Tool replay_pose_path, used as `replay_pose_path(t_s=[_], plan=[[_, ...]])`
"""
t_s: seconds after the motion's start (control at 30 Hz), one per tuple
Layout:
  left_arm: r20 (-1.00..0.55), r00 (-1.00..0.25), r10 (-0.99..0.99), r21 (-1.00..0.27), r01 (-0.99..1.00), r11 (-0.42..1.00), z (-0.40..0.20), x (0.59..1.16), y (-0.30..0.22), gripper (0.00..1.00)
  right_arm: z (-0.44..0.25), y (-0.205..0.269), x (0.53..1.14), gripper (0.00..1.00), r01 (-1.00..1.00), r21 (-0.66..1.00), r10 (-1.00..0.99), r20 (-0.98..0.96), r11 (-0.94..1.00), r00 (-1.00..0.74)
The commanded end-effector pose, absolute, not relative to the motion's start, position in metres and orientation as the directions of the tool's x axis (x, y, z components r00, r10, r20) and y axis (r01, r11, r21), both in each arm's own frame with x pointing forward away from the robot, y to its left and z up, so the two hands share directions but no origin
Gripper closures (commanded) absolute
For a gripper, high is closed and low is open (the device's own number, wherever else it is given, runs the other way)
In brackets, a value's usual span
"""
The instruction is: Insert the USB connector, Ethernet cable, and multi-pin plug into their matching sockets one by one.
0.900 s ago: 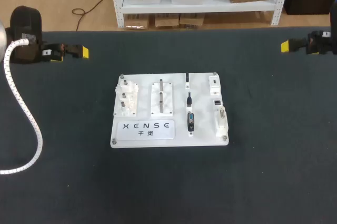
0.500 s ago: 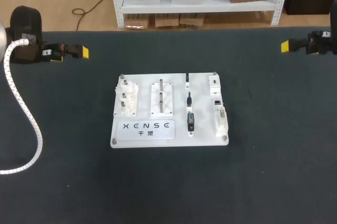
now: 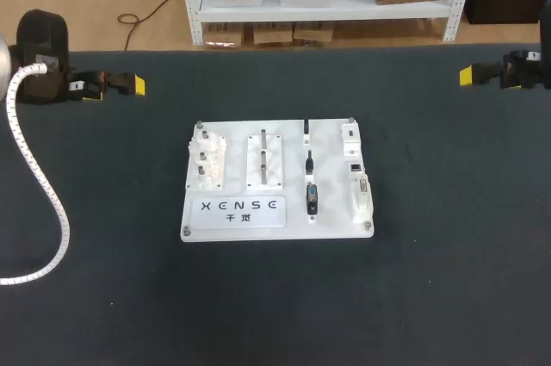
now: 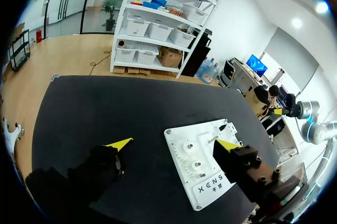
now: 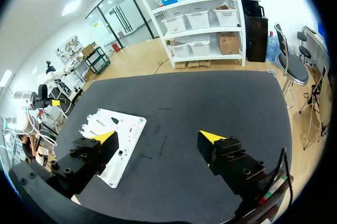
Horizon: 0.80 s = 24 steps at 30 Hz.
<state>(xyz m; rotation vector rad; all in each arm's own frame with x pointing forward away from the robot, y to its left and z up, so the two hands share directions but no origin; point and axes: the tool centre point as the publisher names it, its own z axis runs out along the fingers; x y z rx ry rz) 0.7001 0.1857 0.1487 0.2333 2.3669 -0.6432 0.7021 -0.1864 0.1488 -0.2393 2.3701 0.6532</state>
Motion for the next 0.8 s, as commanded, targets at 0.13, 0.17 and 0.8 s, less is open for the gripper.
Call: replay_pose_path(t_s=[0.13,0.17,0.8], plan=[[-0.642,-0.766,0.0,-0.384,0.321,0.866,0.1498,0.7002,0.1849,0.0,0.1492,-0.186,0.7016,0.0,-0.328,0.389,-0.001,-0.642,0.861,-0.766],[-0.642,-0.766,0.0,-0.384,0.321,0.866,0.1498,0.7002,0.1849,0.0,0.1492,-0.186,0.7016,0.0,-0.328,0.389,-0.001,-0.642,0.861,-0.766],[-0.653,-0.757,0.023,-0.379,0.353,0.855,0.1507,0.7015,0.1842,0.0,0.1492,-0.186,0.7016,0.0,-0.328,0.389,-0.001,-0.642,0.861,-0.766]])
